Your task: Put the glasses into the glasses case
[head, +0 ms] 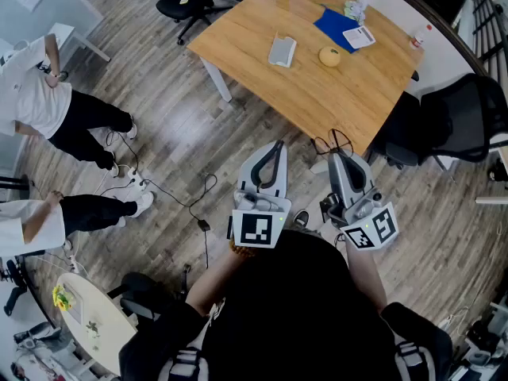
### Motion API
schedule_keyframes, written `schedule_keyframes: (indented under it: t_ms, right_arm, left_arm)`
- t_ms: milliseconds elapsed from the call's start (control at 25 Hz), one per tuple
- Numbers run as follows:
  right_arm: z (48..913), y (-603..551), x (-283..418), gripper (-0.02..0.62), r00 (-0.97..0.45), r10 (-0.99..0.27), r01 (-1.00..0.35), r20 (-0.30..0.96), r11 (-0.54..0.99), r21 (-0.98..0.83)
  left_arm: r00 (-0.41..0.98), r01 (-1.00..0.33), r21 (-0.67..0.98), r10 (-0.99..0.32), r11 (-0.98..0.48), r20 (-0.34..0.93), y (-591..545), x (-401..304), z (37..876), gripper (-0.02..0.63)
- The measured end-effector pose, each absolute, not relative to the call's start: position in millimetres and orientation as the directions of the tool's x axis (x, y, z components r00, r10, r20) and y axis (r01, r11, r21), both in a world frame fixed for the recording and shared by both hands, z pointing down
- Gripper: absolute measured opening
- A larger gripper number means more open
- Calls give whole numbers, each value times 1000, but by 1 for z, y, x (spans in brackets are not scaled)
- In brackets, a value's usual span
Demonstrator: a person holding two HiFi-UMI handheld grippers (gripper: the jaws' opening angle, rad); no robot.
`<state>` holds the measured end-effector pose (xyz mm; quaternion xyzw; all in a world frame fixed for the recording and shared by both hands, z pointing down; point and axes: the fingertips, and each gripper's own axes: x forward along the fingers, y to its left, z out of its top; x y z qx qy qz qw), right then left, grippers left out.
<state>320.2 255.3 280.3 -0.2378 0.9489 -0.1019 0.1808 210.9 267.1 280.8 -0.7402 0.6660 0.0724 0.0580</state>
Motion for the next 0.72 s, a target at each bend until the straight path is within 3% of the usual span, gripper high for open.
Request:
schedule_keyframes:
  t_ms: [720]
  right_arm:
    - [287,261,232,15,-820,-500,-423,-278,857,-292]
  left_arm:
    - [79,-996,19,-980,-84,-180,287,111,286,23]
